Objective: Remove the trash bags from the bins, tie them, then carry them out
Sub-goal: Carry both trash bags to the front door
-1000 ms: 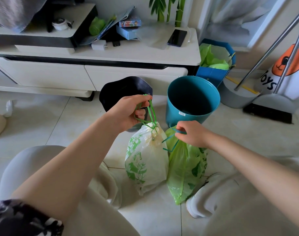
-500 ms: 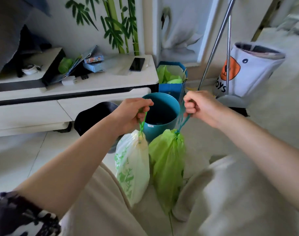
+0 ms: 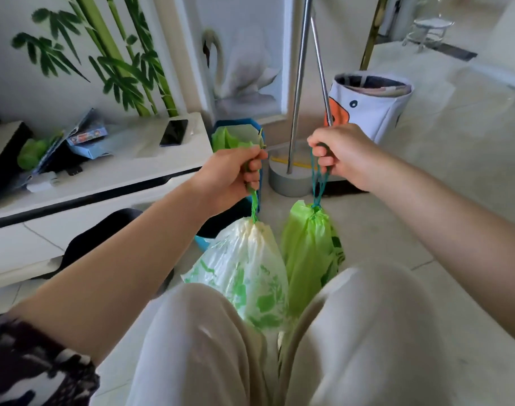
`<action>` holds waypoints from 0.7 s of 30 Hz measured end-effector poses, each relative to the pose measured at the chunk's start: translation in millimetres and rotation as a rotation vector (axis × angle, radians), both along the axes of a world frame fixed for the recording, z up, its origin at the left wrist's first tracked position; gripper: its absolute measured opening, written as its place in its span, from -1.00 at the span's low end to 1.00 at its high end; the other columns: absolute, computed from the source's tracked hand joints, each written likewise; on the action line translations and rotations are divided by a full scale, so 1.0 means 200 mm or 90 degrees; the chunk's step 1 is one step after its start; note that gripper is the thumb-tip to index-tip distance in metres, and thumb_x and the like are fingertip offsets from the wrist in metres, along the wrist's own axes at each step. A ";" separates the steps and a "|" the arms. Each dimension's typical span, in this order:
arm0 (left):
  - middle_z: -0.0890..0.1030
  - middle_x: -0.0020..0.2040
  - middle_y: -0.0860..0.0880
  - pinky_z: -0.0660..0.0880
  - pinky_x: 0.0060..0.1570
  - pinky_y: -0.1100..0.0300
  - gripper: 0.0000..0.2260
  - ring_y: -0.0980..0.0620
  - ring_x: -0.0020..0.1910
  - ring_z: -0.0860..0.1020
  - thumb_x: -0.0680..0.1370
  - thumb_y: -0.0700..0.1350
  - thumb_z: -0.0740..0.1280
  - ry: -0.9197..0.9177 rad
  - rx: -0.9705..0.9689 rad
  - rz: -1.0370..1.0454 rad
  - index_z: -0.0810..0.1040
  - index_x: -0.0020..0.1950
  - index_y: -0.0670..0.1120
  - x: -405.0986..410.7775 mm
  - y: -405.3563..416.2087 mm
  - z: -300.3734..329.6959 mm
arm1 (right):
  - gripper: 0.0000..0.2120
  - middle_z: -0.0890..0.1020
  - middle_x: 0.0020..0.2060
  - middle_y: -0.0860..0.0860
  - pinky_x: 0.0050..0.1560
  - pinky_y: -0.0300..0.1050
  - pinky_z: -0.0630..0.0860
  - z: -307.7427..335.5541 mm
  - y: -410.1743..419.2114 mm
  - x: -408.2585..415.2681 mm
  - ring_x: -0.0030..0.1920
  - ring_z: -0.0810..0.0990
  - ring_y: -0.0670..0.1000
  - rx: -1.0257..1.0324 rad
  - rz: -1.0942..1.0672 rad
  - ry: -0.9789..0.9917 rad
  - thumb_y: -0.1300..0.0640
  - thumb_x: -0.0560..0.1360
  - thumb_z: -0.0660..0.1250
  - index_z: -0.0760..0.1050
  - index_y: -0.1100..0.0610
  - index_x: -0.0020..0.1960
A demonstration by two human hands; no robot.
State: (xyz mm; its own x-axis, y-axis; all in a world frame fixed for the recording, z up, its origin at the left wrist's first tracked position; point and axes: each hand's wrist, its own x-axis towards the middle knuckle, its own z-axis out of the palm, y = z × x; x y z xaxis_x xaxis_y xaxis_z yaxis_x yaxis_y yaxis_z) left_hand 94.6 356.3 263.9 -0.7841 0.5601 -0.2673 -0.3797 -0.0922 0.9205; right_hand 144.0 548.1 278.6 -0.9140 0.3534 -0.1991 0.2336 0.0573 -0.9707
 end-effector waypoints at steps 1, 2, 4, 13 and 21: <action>0.34 -0.42 0.03 0.24 -0.37 0.27 -0.79 0.12 -0.47 0.25 0.64 -0.15 0.16 -0.001 0.009 -0.006 0.49 -0.15 -0.13 -0.03 0.06 0.00 | -0.76 0.33 -0.51 -0.04 -0.43 -0.22 0.21 -0.01 0.04 -0.01 -0.52 0.19 -0.05 0.009 -0.009 -0.006 0.24 0.41 0.25 0.32 0.04 -0.38; 0.34 -0.43 0.04 0.25 -0.39 0.28 -0.78 0.12 -0.48 0.25 0.64 -0.15 0.15 -0.001 0.018 -0.013 0.49 -0.16 -0.13 -0.05 0.12 0.01 | -0.77 0.35 -0.52 -0.05 -0.42 -0.22 0.22 -0.02 0.09 -0.02 -0.53 0.20 -0.06 0.016 -0.013 -0.010 0.24 0.41 0.25 0.33 0.04 -0.38; 0.35 -0.45 0.04 0.26 -0.41 0.28 -0.78 0.12 -0.50 0.27 0.64 -0.16 0.14 0.002 0.036 -0.026 0.48 -0.16 -0.14 -0.10 0.25 0.00 | -0.80 0.37 -0.56 -0.06 -0.42 -0.22 0.23 -0.03 0.18 -0.05 -0.56 0.23 -0.06 0.033 -0.021 -0.012 0.24 0.40 0.28 0.36 0.05 -0.36; 0.31 -0.48 0.02 0.20 -0.45 0.27 -0.75 0.10 -0.53 0.22 0.64 -0.18 0.14 0.067 0.010 -0.153 0.46 -0.21 -0.14 -0.51 0.96 -0.15 | -0.88 0.35 -0.48 0.09 -0.43 -0.18 0.24 -0.15 0.77 -0.33 -0.49 0.26 0.01 0.219 -0.084 -0.073 0.25 0.41 0.31 0.48 0.31 -0.25; 0.26 -0.44 -0.01 0.18 -0.49 0.34 -0.78 0.13 -0.53 0.21 0.65 -0.18 0.16 0.209 -0.158 -0.261 0.50 -0.10 -0.27 -0.69 1.41 0.00 | -0.76 0.44 -0.44 0.11 -0.41 -0.18 0.25 -0.05 1.22 -0.36 -0.40 0.36 0.05 0.579 -0.109 -0.163 0.13 0.48 0.25 0.43 0.29 -0.25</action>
